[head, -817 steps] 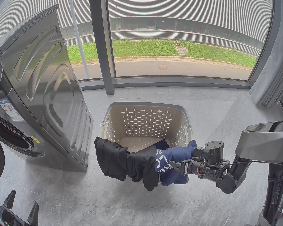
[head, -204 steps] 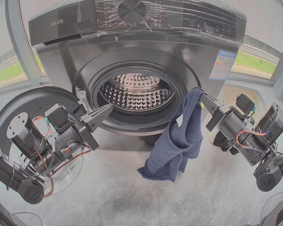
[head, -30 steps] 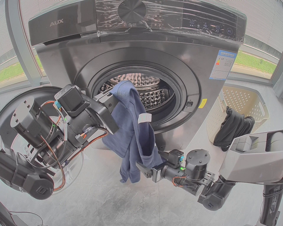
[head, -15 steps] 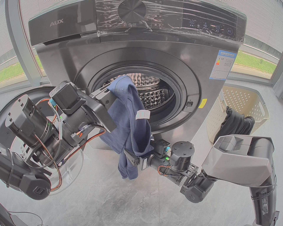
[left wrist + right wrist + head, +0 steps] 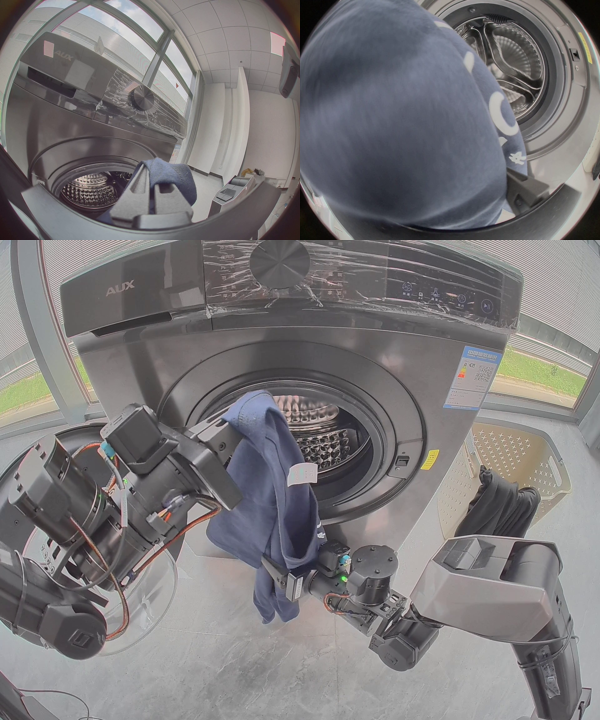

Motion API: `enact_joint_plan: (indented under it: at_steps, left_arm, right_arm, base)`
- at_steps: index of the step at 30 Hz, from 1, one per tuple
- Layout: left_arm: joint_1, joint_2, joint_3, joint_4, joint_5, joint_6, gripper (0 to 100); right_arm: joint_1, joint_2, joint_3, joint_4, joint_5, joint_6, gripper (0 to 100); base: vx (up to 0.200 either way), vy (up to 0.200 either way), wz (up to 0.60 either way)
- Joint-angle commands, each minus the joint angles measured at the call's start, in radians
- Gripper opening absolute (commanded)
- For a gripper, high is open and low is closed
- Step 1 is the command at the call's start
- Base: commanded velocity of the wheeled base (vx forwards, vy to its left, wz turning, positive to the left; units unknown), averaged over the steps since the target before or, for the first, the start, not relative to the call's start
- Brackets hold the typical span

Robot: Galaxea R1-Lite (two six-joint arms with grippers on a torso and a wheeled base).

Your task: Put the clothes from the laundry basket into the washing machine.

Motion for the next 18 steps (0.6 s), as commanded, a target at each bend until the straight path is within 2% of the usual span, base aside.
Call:
enact_joint_plan:
  at_steps: [1,5,8,12,15,18]
  left_arm:
    - [0.042,0.003,-0.015,0.007,0.001,-0.001,0]
    - [0.097,0.013,-0.013,0.017,0.001,-0.001,0]
    - [0.127,0.022,0.005,0.027,0.001,-0.001,0]
    - [0.173,0.052,0.057,0.047,-0.005,0.003,0]
    - [0.183,0.072,0.091,0.047,-0.011,0.009,0]
    - [0.185,0.115,0.157,0.035,-0.039,0.017,0]
  right_arm:
    - [-0.019,-0.049,0.095,-0.005,-0.001,0.001,0]
    - [-0.068,-0.13,0.181,-0.014,-0.015,0.011,0]
    - [-0.114,-0.207,0.203,-0.02,-0.033,0.02,0]
    - [-0.155,-0.304,0.22,-0.02,-0.032,0.017,0]
    - [-0.16,-0.34,0.218,-0.016,-0.032,0.017,0]
    - [-0.149,-0.39,0.217,-0.009,-0.033,0.017,0]
  base:
    - [0.0,0.0,0.0]
    - [0.0,0.0,0.0]
    - [0.0,0.0,0.0]
    - [0.0,0.0,0.0]
    - [0.0,0.0,0.0]
    - [0.0,0.0,0.0]
